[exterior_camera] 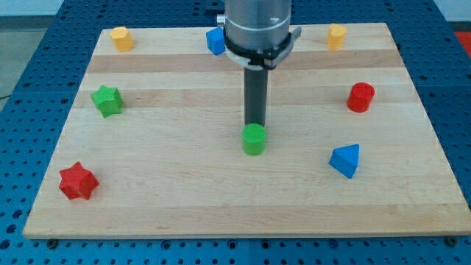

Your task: Place green circle and blue triangle horizontally right to red star

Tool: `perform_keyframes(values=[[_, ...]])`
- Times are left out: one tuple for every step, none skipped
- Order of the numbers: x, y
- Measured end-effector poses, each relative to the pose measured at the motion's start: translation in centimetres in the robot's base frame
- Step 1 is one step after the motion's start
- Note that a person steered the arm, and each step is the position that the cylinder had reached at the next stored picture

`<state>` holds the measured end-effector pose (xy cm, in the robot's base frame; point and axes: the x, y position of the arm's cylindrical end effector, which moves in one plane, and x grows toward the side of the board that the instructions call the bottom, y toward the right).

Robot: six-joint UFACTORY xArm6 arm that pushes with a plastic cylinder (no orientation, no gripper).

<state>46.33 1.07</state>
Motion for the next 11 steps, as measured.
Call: perform_keyframes(values=[[2.9,-2.7],[2.1,-3.1],[0.1,-1.4],[0.8,-0.4],[4.6,-1.0],[5.9,-2.8],[6.0,-3.0],[2.8,-0.8],[-0.4,4.4],[0.2,10.5],[2.6,14.3]])
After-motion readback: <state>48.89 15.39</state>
